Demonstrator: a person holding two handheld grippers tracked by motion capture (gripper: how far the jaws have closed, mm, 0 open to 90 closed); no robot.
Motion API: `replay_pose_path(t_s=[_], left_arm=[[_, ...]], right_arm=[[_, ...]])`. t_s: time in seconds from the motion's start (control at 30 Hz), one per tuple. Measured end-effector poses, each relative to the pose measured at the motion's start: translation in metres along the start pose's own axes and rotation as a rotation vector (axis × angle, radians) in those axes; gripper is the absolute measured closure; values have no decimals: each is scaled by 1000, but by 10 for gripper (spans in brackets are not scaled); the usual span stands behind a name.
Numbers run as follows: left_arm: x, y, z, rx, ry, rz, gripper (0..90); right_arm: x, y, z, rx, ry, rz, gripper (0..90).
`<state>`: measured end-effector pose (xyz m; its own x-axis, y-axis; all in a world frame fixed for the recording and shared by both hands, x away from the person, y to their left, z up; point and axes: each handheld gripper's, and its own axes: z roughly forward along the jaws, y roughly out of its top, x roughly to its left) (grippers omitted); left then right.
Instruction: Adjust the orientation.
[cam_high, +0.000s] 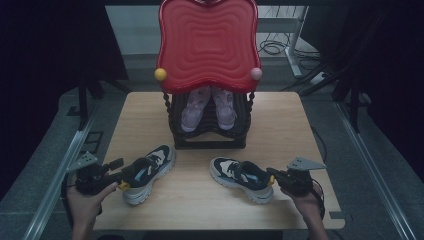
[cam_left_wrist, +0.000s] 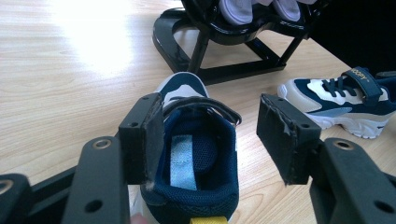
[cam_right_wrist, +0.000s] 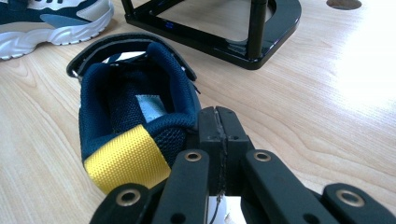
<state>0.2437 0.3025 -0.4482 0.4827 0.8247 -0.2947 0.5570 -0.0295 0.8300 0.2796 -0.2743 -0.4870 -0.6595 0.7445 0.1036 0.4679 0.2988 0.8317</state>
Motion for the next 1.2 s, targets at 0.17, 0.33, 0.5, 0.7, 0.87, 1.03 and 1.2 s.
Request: replay_pose_path(t_s=[0.17, 0.33, 0.5, 0.7, 0.87, 1.03, 1.2], left_arm=[[0, 0, 1, 4, -1, 2, 417], [0, 0, 1, 5, -2, 1, 417], [0, 0, 1, 4, -1, 1, 416], [0, 0, 1, 8, -1, 2, 416], [0, 0, 0, 3, 1, 1, 415], [1, 0, -2, 0, 4, 2, 415], [1, 0, -2, 3, 5, -3, 415]], right_arm=[[2, -1, -2, 7, -1, -1, 899], [5, -1, -4, 12, 0, 0, 899], [8, -2, -7, 18, 3, 5, 899], [10, -3, -9, 18, 2, 8, 899], [13, -4, -10, 22, -1, 2, 899], [16, -5, -12, 23, 2, -3, 899], [19, -5, -13, 30, 1, -7, 899]])
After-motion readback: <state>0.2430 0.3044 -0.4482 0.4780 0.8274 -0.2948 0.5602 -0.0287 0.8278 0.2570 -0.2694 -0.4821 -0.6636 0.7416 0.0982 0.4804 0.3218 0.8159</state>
